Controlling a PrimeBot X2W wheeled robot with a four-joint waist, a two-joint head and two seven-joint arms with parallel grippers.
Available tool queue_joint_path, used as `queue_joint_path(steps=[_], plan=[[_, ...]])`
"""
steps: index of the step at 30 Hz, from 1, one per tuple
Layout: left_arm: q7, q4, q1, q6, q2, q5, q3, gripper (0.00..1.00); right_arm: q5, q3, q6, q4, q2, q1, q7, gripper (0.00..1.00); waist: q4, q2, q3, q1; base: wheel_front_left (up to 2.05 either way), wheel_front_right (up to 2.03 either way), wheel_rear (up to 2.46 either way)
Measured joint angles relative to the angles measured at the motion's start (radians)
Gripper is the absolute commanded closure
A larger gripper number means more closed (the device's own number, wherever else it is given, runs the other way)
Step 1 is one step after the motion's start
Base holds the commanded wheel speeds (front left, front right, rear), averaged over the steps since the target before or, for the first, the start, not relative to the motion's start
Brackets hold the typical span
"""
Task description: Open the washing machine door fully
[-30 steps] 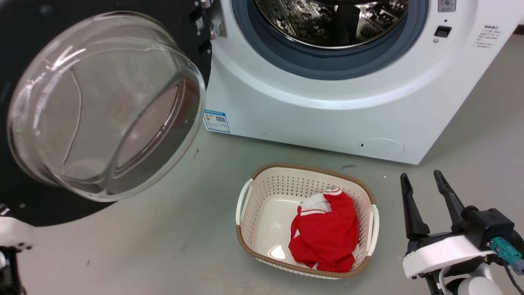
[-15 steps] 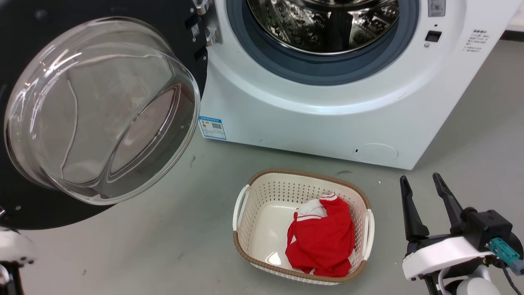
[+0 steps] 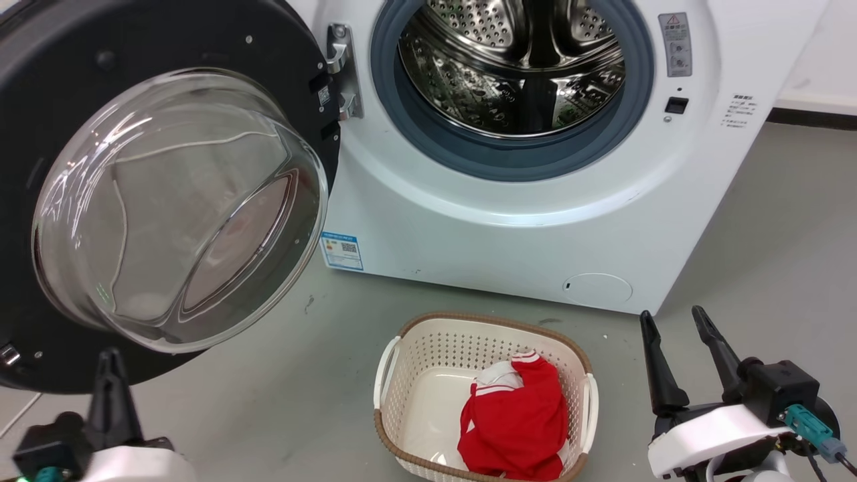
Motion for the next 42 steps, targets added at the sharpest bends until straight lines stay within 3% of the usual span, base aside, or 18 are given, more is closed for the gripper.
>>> queue_joint_path(steps=[4, 6, 7, 9, 12, 19, 30, 42], plan=[[0.000, -0.009, 0.006, -0.028, -0.034, 0.030, -0.057, 1.00, 0.001, 0.002, 0.000, -0.001, 0.000, 0.007, 0.000, 0.00, -0.025, 0.0000, -0.015, 0.0000, 0.00, 0.00, 0.00], [0.000, -0.004, -0.002, -0.043, -0.055, 0.036, -0.080, 0.60, 0.001, -0.002, 0.000, -0.005, 0.000, 0.009, 0.000, 0.00, -0.038, 0.0000, -0.020, 0.0000, 0.00, 0.00, 0.00], [0.000, 0.000, -0.010, -0.052, -0.059, 0.044, -0.091, 0.31, 0.001, -0.003, 0.000, -0.005, 0.000, 0.009, 0.001, 0.00, -0.044, 0.0000, -0.022, 0.0000, 0.00, 0.00, 0.00], [0.000, 0.011, -0.031, -0.071, -0.068, 0.053, -0.110, 0.00, -0.001, -0.003, 0.000, -0.006, 0.000, 0.009, 0.006, 0.00, -0.058, 0.0000, -0.025, 0.0000, 0.00, 0.00, 0.00], [0.000, 0.027, -0.068, -0.095, -0.085, 0.070, -0.135, 0.00, -0.006, -0.008, 0.000, -0.014, 0.000, 0.008, 0.006, 0.00, -0.079, 0.0000, -0.026, 0.0000, 0.00, 0.00, 0.00], [0.000, 0.036, -0.144, -0.104, -0.119, 0.118, -0.160, 0.00, -0.021, -0.024, 0.000, -0.034, 0.000, 0.005, 0.009, 0.00, -0.121, 0.0000, -0.024, 0.0000, 0.00, 0.00, 0.00], [0.000, 0.022, -0.151, -0.091, -0.122, 0.192, -0.151, 0.00, -0.040, -0.030, 0.000, -0.085, 0.000, 0.009, 0.026, 0.00, -0.162, 0.0000, -0.022, 0.0000, 0.00, 0.00, 0.00], [0.000, 0.016, -0.123, -0.084, -0.133, 0.205, -0.135, 0.00, -0.036, -0.028, 0.000, -0.069, 0.000, 0.020, 0.028, 0.00, -0.160, 0.0000, -0.023, 0.0000, 0.00, 0.00, 0.00]])
